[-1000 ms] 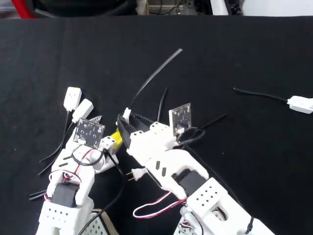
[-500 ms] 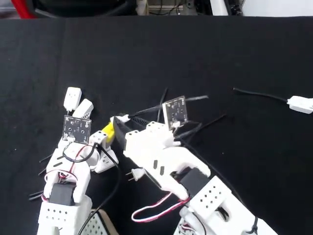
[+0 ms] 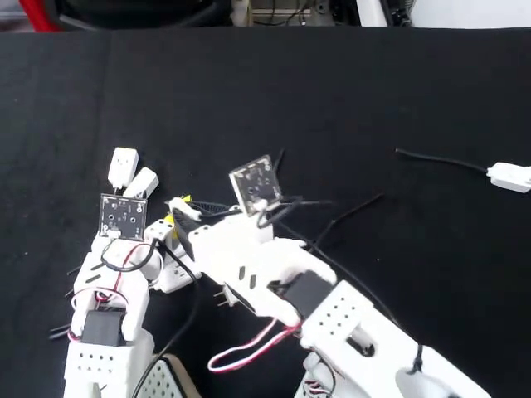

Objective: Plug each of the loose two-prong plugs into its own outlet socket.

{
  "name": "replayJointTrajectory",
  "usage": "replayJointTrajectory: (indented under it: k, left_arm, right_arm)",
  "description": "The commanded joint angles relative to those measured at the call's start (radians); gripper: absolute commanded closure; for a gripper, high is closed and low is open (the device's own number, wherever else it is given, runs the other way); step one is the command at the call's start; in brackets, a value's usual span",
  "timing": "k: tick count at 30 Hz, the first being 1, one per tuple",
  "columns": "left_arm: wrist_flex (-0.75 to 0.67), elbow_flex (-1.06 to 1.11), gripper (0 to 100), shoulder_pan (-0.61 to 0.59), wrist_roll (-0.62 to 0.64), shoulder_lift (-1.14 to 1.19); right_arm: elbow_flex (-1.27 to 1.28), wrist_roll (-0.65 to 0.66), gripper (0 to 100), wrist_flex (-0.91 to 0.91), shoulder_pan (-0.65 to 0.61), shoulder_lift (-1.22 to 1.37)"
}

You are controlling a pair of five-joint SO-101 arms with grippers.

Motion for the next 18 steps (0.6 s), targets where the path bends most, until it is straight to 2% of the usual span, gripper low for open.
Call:
replayJointTrajectory:
  k: [1, 4, 8, 11, 14, 18]
  left_arm:
    - [-0.040, -0.022, 72, -0.002, -0.020, -0.014]
    - [-0.028, -0.016, 72, -0.008, -0.038, -0.014]
    - [0.075, -0.025, 72, -0.018, -0.098, -0.014]
    - [0.130, -0.041, 72, -0.061, -0.195, -0.014]
    - [0.213, -0.088, 72, -0.124, -0.276, -0.014]
    - [0.341, -0.243, 72, -0.205, -0.253, -0.012]
  right_arm:
    - [-0.018, 0.038, 98.7, 0.023, -0.029, 0.122]
    - [-0.050, 0.072, 98.7, 0.023, -0.003, 0.163]
    - [-0.139, 0.133, 98.7, 0.049, 0.196, 0.173]
    - [-0.262, 0.204, 98.7, 0.232, 0.356, 0.176]
    - [-0.404, 0.341, 98.7, 0.477, 0.471, 0.179]
    - [-0.513, 0.532, 98.6, 0.608, 0.592, 0.242]
